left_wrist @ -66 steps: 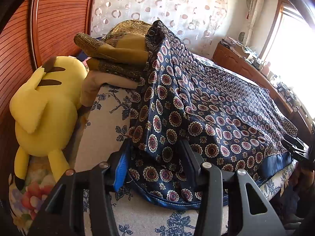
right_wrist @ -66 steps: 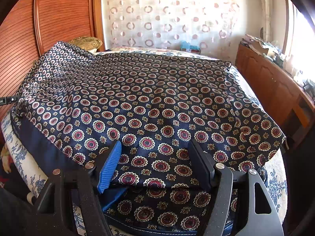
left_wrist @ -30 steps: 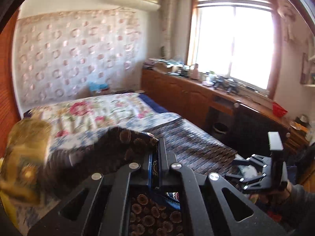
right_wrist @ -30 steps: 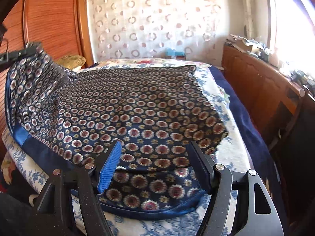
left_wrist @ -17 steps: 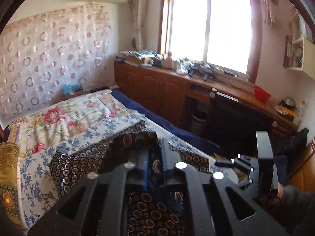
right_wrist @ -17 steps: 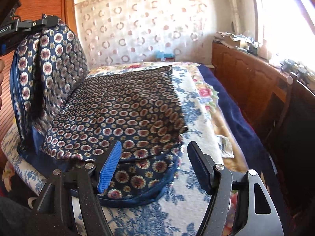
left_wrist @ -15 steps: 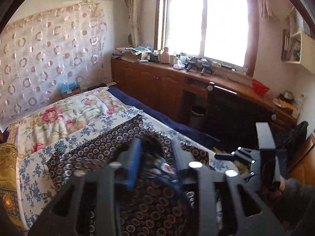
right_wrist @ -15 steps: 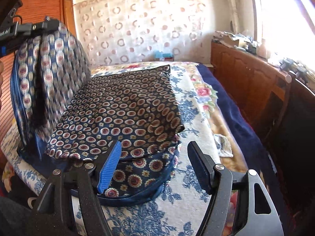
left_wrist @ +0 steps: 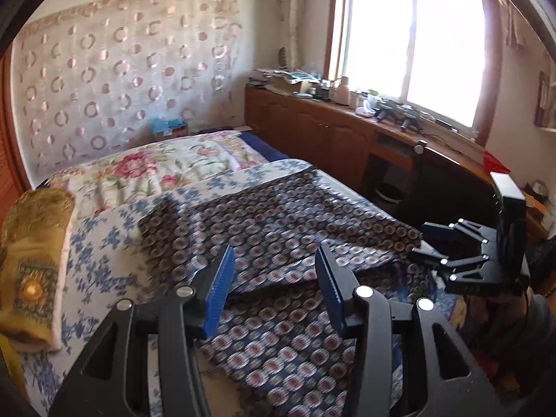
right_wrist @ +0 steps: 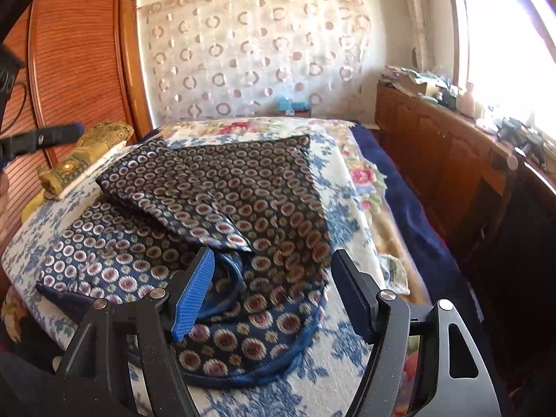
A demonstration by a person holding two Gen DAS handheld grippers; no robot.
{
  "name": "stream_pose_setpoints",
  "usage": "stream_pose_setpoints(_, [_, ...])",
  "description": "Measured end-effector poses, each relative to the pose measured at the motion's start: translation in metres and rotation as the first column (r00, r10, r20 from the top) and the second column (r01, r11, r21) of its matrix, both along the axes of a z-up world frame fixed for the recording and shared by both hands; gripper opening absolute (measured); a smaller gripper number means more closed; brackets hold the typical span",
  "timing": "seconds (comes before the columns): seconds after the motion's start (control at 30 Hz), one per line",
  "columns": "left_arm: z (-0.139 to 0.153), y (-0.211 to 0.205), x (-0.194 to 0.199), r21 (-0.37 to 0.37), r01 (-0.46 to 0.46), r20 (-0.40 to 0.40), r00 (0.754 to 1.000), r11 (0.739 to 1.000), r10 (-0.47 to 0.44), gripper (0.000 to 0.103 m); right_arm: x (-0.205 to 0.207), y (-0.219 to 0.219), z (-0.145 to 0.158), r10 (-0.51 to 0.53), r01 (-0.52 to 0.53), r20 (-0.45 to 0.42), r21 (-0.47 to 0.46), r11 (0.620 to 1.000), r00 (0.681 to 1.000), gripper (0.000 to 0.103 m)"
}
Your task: Fold small clothes
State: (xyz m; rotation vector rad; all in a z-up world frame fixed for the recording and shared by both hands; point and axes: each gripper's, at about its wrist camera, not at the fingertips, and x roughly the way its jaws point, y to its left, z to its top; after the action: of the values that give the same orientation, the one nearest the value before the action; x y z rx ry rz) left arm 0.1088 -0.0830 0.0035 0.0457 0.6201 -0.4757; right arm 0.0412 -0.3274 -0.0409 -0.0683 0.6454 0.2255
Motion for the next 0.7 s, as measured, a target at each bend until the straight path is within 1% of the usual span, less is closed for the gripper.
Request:
stream_pose_setpoints(0.2, [-0.010,0.047,-0.013,-0.014,-0.098,-0.009,0.995,0.995,0.098,0.047,0.018,0.035,0.004,0.074,-0.074,-0.007,-0.045,0.996,0.997,0.071])
stream_pose_setpoints(0.37, [-0.021,0.081,-0.024,-0.002,-0.170,-0.017,0.985,0.985,0.170,0.047,0.038,0.073,0.007,0.156,-0.157,-0.021,-0.055,0.986,0.988,0.071])
stream_pose_setpoints(0.53, [-0.032,0.108,-0.029,-0.012,-0.220,-0.041,0.975,0.975,0.219,0.047,0.061,0.119,0.007,0.264,-0.267,-0.051,-0.081,0.960,0.963,0.071])
stream_pose_setpoints(0.63, [-0.038,0.119,-0.030,-0.018,-0.242,-0.051,0.969,0.970,0.241,0.047,0.074,0.143,0.004,0.328,-0.334,-0.085,-0.057,0.941,0.941,0.071])
stream_pose_setpoints(0.7, [-0.042,0.124,-0.030,-0.024,-0.252,-0.060,0.966,0.967,0.251,0.047,0.081,0.160,0.001,0.361,-0.369,-0.101,-0.067,0.927,0.927,0.071])
